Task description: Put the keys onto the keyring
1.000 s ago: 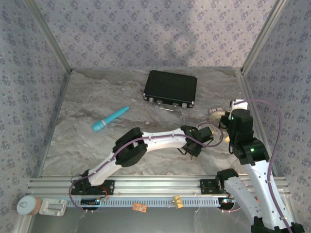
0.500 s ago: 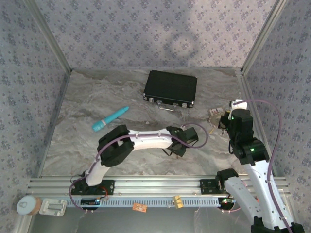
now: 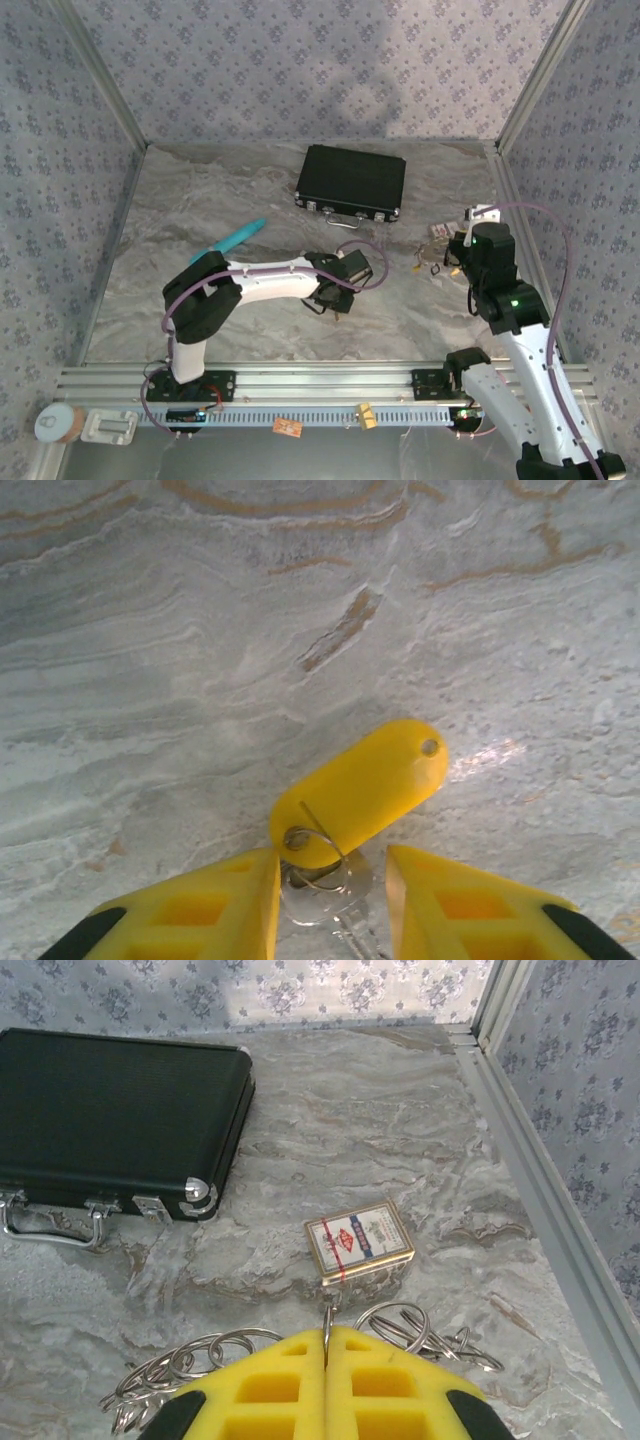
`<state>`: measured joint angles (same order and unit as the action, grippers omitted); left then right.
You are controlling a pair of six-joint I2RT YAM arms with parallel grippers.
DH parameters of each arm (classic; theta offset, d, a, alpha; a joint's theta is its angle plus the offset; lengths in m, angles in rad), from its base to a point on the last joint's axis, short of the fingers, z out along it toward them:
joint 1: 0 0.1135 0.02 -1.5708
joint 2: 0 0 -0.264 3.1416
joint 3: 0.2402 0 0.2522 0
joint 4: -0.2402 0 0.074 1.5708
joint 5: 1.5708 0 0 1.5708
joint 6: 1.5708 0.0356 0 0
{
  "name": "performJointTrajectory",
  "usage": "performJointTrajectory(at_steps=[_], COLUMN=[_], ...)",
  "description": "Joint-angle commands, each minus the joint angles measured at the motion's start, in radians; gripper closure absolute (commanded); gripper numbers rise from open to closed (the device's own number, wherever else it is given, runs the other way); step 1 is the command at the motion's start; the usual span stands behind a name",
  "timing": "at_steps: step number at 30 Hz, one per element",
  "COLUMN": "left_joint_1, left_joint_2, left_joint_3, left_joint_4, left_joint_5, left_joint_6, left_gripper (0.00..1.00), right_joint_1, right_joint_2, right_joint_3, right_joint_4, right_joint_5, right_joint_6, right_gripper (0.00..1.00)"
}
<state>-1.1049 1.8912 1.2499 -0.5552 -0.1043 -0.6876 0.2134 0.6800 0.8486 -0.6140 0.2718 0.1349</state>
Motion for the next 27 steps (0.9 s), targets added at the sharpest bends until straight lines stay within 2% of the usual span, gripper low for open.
performJointTrajectory(at_steps=[1, 6, 9, 15, 27], left_joint_1=[0.01, -0.002, -0.016, -0.023, -0.026], left_joint_2=[-0.034, -0.009, 0.012, 0.031, 0.075], left_joint_3=[-0.002, 0.033, 0.056, 0.078, 0.091], left_joint_4=[0.007, -0.026, -0.062, -0.097, -0.097], left_joint_5=[0.007, 0.001, -0.031, -0.093, -0.079], left_joint_6=[-0.031, -0.034, -0.03, -0.029, -0.026], left_gripper=[0.66, 0.66, 0.63, 0.64, 0.67], right_joint_1=[-0.005, -0.004, -0.004, -0.005, -0.005], right_joint_2=[-0.002, 0.003, 0.004, 0.007, 0.005], right_joint_3=[0.004, 0.003, 0.003, 0.003, 0.011], right_joint_4=[0.037, 0.04, 0.045, 0.043, 0.035], right_joint_5=[-0.013, -0.02, -0.023, -0.023, -0.022], right_joint_6=[-0.006, -0.007, -0.011, -0.011, -0.013], right_gripper=[1.0, 1.0, 1.0, 1.0, 1.0])
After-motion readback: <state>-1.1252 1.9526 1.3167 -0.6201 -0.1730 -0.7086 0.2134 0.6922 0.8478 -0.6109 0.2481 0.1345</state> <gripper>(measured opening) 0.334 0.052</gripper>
